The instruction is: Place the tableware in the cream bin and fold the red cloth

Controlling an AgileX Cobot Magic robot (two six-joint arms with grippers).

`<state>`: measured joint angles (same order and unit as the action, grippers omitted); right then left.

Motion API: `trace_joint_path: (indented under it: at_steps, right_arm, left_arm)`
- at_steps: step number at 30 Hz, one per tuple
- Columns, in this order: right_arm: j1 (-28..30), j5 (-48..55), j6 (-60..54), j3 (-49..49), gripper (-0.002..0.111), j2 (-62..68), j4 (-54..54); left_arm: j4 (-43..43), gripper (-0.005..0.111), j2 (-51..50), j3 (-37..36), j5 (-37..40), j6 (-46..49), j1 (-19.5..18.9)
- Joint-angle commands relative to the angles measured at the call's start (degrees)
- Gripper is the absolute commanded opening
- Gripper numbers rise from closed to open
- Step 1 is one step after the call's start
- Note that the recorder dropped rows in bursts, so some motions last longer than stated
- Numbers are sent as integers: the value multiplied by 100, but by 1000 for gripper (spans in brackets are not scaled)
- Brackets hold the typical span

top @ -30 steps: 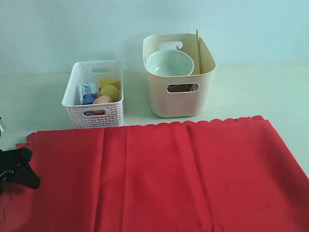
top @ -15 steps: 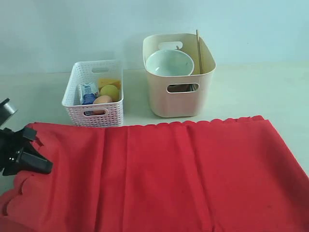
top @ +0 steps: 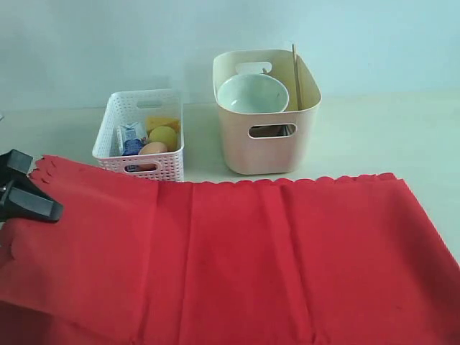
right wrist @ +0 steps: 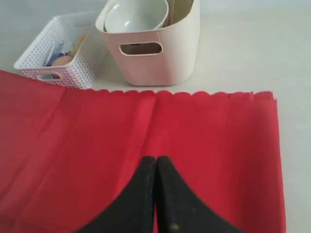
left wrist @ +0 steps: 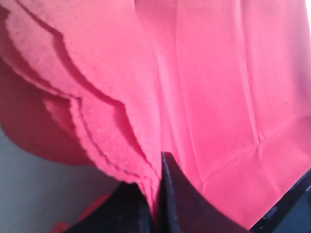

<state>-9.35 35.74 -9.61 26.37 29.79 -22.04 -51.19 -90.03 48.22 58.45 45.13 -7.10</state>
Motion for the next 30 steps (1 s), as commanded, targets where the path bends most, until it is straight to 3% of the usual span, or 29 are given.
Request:
trace_joint_path:
  at_steps: [1, 12, 21, 25, 30]
  right_arm:
    - [3, 44, -122, 335, 0, 1032, -35]
    - [3, -199, -114, 1006, 0, 4310, 285]
    - [3, -1638, -18, 1241, 0, 6840, 331]
    - [3, -2010, -18, 1262, 0, 7439, 331]
    - [3, -2171, -18, 1288, 0, 7631, 272]
  left_arm:
    - [232, 0, 304, 139, 76, -283, 4]
    - [91, 0, 744, 149, 151, -512, -599]
    - [-332, 0, 795, 149, 65, -396, -654]
    - [-397, 0, 795, 391, 79, -458, -215]
    - [-702, 0, 799, 1012, -109, -846, 996]
